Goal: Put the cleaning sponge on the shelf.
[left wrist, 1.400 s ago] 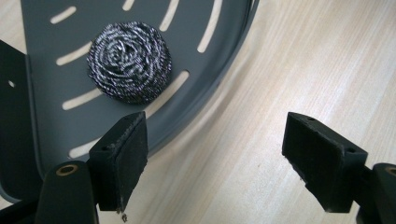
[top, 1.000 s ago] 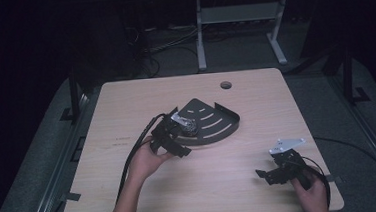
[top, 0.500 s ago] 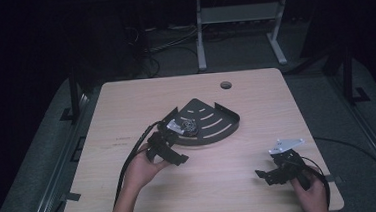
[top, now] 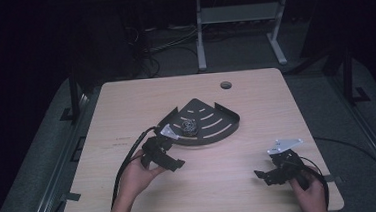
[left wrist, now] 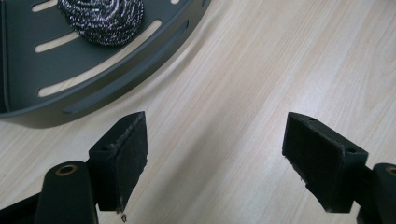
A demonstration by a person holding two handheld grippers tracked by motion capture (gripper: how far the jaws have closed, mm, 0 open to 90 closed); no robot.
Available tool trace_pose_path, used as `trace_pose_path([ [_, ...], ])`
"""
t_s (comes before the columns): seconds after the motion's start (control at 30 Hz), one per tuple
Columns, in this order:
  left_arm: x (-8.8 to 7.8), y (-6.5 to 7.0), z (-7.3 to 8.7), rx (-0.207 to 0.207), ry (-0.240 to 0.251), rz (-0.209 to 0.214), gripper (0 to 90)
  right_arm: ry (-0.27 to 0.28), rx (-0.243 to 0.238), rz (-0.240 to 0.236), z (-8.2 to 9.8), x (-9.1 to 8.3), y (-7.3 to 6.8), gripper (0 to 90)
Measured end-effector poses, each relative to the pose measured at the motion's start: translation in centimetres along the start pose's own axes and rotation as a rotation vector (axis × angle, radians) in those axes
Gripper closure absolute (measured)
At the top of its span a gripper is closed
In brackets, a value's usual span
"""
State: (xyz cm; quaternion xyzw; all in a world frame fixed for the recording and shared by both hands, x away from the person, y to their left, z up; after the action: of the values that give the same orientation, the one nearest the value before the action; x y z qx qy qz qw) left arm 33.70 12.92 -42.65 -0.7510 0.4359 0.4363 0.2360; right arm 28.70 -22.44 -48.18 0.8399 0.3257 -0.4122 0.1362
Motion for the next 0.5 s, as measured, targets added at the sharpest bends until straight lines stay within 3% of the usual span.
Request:
trace_pose_path([
  [0.5,-0.4,1.4,1.9,0.005,0.006,-0.008,21.7,-0.009,-0.007,0.004,0.0,0.3,0.1,14.0],
])
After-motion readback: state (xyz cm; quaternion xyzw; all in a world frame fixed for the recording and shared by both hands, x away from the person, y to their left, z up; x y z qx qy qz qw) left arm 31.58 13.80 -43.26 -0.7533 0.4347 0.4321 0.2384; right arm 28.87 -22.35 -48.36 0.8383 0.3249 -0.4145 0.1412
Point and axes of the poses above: each handheld gripper's, and its own axes: x roughly forward along the jaws, z roughly out of its underside, y roughly to its right, the point moved 3 cm from there along x, roughly forward along the jaws, and after that the axes turned 2 degrees about x, right-handed, at the moved point
